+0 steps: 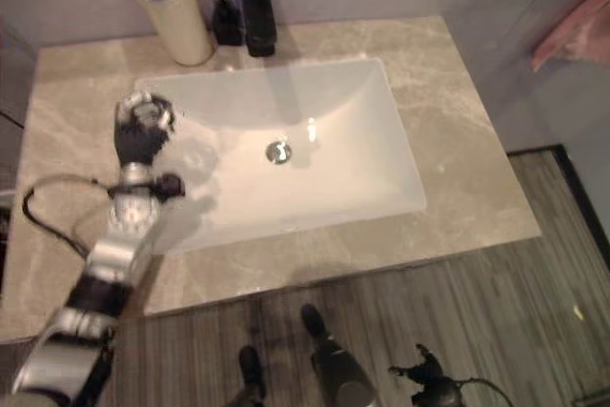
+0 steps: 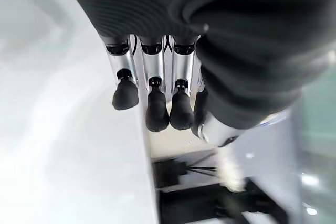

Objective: Put brush and paste in cup on sink, flatten towel.

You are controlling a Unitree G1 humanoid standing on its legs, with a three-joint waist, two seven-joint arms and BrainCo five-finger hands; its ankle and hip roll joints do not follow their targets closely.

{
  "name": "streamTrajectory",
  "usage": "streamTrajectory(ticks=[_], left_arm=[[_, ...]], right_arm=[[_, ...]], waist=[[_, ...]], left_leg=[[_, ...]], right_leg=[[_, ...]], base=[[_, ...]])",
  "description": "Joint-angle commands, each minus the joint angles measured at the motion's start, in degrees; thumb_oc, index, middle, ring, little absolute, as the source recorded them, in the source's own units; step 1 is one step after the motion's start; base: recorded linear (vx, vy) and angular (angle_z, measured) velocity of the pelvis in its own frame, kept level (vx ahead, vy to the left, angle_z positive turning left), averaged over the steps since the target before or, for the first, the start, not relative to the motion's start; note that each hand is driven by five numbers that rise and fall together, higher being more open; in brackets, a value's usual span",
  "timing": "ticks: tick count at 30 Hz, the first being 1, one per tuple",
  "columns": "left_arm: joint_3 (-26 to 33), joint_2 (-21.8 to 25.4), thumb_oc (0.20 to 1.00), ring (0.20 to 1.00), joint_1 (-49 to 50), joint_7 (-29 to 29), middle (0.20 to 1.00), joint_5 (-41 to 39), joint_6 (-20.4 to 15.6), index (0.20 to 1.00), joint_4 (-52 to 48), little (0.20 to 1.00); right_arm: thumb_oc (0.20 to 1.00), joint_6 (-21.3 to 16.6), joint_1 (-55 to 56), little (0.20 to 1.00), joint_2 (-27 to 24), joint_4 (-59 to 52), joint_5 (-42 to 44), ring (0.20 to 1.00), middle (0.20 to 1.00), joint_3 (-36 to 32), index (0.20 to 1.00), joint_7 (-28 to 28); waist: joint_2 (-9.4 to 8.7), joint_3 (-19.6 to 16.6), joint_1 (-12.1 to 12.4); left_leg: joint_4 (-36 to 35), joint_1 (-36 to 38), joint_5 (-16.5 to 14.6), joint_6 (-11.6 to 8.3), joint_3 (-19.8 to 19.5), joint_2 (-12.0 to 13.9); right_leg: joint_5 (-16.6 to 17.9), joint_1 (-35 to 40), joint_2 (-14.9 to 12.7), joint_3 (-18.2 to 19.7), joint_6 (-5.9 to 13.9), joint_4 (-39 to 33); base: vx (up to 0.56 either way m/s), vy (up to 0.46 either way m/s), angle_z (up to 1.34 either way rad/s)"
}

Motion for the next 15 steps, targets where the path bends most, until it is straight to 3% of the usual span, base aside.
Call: streamTrajectory(ticks=[1, 5, 11, 15], left_arm=[[7.17, 1.49, 0.2, 0.2, 2.9, -3.8, 0.2, -3.46, -4.82, 0.2, -0.78, 0.2], [14.07, -1.36, 0.2, 0.2, 14.11, -6.67, 0.2, -6.05, -7.32, 0.2, -7.59, 0.2], [17.97, -2.84, 0.2, 0.2, 20.46, -8.05, 0.2, -6.0, -8.09, 0.2, -10.9, 0.2], [20.51, -5.61, 0.2, 0.2, 25.36, -8.63, 0.2, -7.82, -7.5, 0.2, -10.25, 0.2]], right_arm=[[1.0, 0.88, 1.69, 1.0, 0.35, 4.48, -1.25, 1.0, 1.0, -1.0, 1.0, 0.42], [1.0, 1.27, 1.4, 1.0, 1.26, 7.04, -1.64, 1.0, 1.0, -3.52, 1.0, 0.54], [1.0, 1.39, 2.15, 1.0, 2.03, 7.72, -2.34, 1.0, 1.0, -4.35, 1.0, 0.66], [1.0, 2.07, 3.65, 1.0, 2.94, 8.01, -3.9, 1.0, 1.0, -4.63, 1.0, 0.88]], waist=[[-2.2, -1.96, 2.19], [-2.96, -2.7, 4.89], [-4.34, -2.8, 6.58], [-6.07, -2.65, 8.13]], left_leg=[[0.21, 11.97, -8.91, 0.97, -0.06, -3.69], [0.21, 13.46, -9.11, 2.96, -2.51, -5.74], [0.21, 15.03, -9.41, 4.64, -4.26, -7.47], [0.21, 17.99, -9.88, 6.31, -5.22, -9.42]], right_leg=[[15.35, -4.66, -6.2, 0.48, 7.29, -12.29], [16.46, -2.24, -7.94, -0.29, 8.33, -12.24], [17.2, -0.11, -9.56, -1.01, 9.07, -11.93], [18.29, 2.51, -12.14, -2.31, 9.78, -11.19]], base=[[-0.06, 0.052, 0.29], [-0.13, 0.112, 0.18], [-0.12, 0.095, 0.18], [-0.11, 0.127, 0.12]])
